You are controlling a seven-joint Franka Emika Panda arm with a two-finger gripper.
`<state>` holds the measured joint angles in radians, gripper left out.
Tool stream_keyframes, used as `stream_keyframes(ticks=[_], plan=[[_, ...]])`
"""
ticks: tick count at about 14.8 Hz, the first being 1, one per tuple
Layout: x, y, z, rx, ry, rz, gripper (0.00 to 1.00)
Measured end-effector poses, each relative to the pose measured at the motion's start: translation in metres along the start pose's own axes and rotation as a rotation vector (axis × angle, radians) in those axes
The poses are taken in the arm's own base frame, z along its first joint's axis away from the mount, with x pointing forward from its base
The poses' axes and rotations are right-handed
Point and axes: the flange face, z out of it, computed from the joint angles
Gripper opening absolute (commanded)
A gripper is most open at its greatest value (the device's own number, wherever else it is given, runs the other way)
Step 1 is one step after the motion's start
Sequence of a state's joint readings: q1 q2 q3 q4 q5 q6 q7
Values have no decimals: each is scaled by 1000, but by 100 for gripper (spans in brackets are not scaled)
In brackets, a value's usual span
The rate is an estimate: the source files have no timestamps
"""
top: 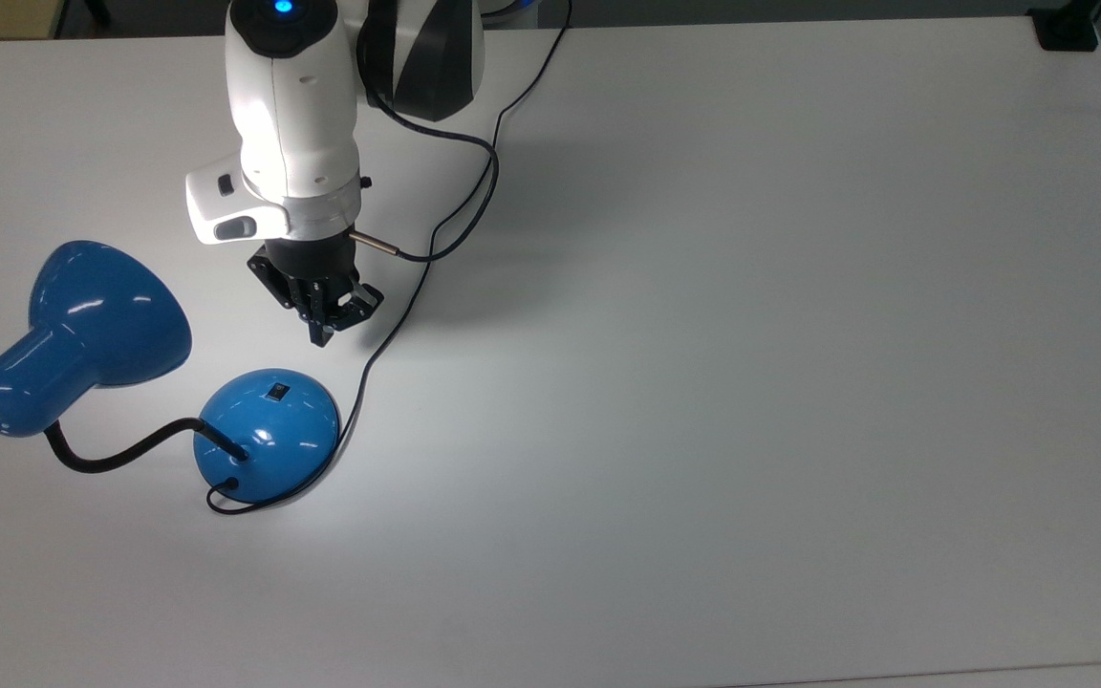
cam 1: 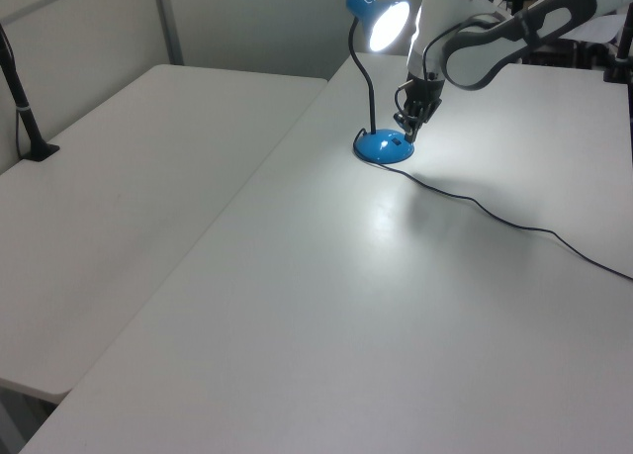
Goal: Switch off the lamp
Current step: 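Close the gripper and move it toward the blue lamp base switch, then lower the closed gripper onto the black switch and press it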
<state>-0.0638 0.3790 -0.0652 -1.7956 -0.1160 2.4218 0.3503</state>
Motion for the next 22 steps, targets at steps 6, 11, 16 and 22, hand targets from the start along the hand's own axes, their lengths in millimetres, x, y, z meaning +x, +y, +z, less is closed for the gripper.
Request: stream_keyframes(ticks=[6,11,16,22], plan=[[5,0,13,4,60,-11,0],[11,7,25,8,120,-19,0],[11,15,37,-10,119,-29,0],[15,25,37,-12,128,-15,0]])
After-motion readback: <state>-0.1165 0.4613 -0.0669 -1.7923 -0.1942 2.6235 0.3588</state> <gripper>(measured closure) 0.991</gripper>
